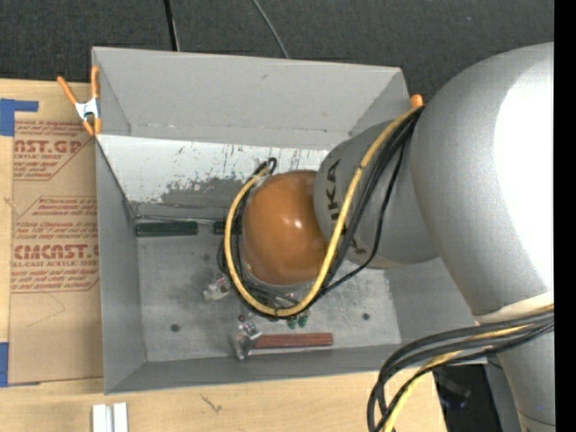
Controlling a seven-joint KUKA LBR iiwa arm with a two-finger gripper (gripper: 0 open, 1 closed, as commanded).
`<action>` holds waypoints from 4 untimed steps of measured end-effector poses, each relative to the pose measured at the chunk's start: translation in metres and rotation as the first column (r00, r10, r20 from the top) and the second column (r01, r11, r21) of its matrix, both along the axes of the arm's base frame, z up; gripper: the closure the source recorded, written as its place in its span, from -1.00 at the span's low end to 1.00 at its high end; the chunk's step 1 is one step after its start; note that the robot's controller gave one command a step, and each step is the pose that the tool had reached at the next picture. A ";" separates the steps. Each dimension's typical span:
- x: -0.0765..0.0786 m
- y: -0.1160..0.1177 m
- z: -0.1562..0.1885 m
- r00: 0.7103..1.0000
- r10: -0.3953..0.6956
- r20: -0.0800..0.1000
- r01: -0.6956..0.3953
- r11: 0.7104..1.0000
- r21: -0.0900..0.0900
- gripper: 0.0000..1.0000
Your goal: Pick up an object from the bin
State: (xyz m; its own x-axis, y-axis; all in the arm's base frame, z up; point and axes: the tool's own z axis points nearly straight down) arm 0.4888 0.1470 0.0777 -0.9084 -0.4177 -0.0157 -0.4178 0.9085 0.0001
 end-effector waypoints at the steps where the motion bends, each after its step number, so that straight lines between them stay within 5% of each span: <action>1: -0.002 -0.072 -0.002 0.983 0.182 0.003 -0.182 0.983 0.001 1.00; 3: -0.002 -0.072 -0.002 0.983 0.182 0.003 -0.182 0.983 0.001 1.00; 4: 0.002 -0.088 0.201 0.983 0.182 -0.017 -0.182 0.983 -0.005 1.00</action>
Offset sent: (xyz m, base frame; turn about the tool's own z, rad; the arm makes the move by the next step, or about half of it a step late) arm 0.0000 0.0000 0.0000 0.0000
